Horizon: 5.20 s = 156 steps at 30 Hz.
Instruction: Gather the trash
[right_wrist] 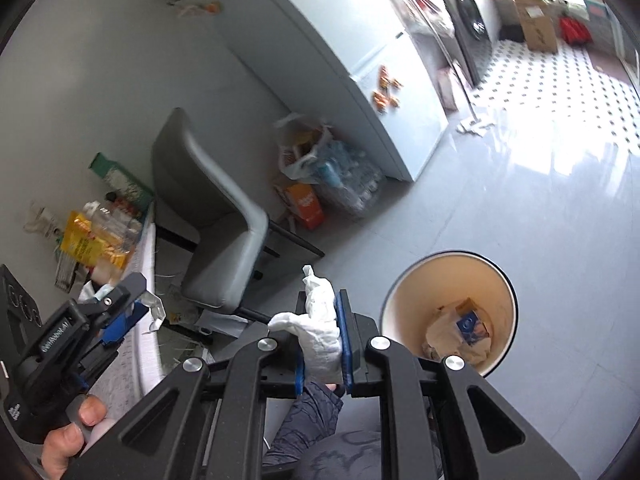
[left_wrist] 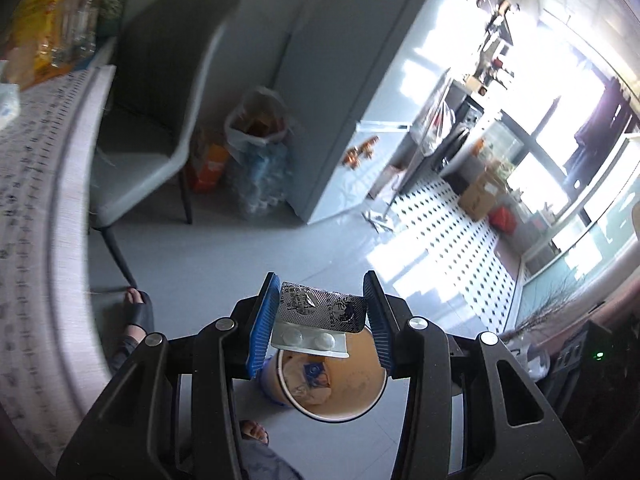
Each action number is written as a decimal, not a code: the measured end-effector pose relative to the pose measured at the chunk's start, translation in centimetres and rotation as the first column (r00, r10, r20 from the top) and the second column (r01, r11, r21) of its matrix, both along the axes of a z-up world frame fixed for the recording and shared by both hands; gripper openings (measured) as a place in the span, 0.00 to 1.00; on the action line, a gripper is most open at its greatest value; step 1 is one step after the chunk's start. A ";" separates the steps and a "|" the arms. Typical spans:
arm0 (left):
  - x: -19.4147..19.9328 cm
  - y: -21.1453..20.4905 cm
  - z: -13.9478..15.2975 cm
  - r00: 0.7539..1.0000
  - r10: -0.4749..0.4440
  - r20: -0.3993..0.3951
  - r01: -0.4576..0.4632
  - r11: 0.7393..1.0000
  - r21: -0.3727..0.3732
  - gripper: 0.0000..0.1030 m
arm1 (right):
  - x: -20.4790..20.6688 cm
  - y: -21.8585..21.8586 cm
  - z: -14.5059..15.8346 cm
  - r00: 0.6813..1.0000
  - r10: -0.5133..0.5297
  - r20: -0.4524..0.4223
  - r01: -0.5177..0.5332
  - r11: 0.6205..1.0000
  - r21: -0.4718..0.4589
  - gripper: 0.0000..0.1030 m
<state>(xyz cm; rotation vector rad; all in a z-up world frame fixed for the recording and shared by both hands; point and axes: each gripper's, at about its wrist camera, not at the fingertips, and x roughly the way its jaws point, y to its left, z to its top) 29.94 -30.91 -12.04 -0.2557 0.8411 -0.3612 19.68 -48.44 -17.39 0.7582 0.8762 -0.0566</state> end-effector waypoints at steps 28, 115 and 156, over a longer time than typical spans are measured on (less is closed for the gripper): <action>4.5 -13.2 -10.0 0.919 -0.251 -0.303 0.211 0.965 -0.157 0.78 | -4.7 -10.7 -10.5 0.949 -0.282 -0.139 0.299 0.947 0.115 0.70; -24.0 28.1 19.1 0.919 0.242 0.311 -0.265 0.963 0.035 0.94 | -11.5 23.6 24.8 0.907 0.371 0.197 -0.293 0.895 -0.335 0.92; -24.0 28.0 17.9 0.925 0.251 0.286 -0.268 0.963 0.019 0.94 | -11.3 23.5 23.3 0.901 0.385 0.200 -0.313 0.896 -0.314 0.92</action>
